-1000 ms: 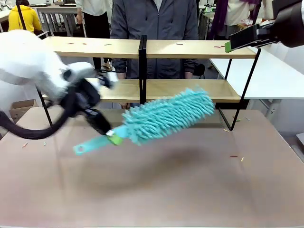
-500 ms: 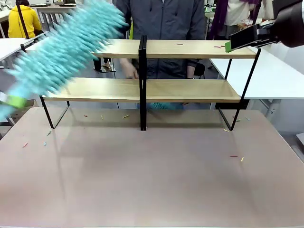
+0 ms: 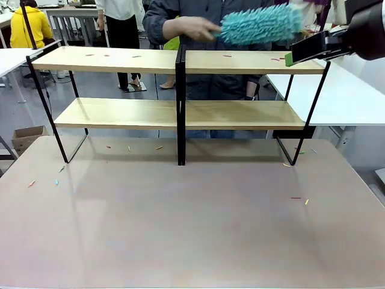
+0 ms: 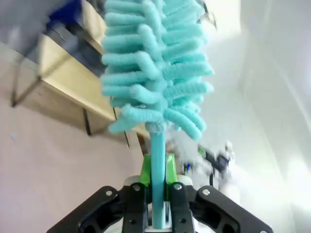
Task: Clean the shelves.
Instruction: Clean a randomly selected level of the Shelf with the Duster, then clean another randomly selected level of the Shelf with the Duster.
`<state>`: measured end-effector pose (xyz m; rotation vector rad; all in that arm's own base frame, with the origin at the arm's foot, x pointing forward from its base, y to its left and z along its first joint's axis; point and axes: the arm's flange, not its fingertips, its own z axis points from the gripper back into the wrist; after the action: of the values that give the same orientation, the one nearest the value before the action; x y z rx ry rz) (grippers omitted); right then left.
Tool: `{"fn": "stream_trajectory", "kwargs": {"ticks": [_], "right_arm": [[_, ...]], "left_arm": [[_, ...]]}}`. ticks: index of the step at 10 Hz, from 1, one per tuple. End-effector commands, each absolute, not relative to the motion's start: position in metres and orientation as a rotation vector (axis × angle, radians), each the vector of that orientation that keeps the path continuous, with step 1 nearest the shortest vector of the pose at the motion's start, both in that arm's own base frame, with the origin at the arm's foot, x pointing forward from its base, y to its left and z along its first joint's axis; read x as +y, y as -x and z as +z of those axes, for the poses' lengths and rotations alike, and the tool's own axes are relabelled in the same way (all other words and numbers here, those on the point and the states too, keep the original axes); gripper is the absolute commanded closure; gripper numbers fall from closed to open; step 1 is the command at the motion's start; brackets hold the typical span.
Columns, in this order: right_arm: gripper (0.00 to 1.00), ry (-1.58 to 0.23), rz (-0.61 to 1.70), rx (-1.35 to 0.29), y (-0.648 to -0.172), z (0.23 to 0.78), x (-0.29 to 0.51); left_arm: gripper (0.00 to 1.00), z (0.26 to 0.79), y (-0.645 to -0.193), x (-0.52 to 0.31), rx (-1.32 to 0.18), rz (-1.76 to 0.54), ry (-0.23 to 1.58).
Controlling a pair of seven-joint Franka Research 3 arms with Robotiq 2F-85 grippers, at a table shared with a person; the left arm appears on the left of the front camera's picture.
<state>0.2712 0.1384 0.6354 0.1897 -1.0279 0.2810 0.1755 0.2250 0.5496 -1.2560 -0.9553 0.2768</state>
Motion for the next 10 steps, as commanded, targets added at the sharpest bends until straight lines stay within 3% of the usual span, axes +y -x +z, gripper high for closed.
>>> {"fn": "stream_trajectory", "kwargs": {"ticks": [1,2,10], "right_arm": [[0.0,-0.193,0.28,-1.029,-0.271,0.636,0.138],[0.0,-0.193,0.28,-1.029,-0.271,0.636,0.138],[0.0,-0.193,0.28,-1.029,-0.271,0.636,0.138]], "left_arm": [[0.87,0.501,-0.199,0.202,-1.269,0.981,1.406],[0.87,0.55,-0.176,0.225,-0.955,0.277,1.256],[0.87,0.55,-0.176,0.225,-0.955,0.277,1.256]]}}
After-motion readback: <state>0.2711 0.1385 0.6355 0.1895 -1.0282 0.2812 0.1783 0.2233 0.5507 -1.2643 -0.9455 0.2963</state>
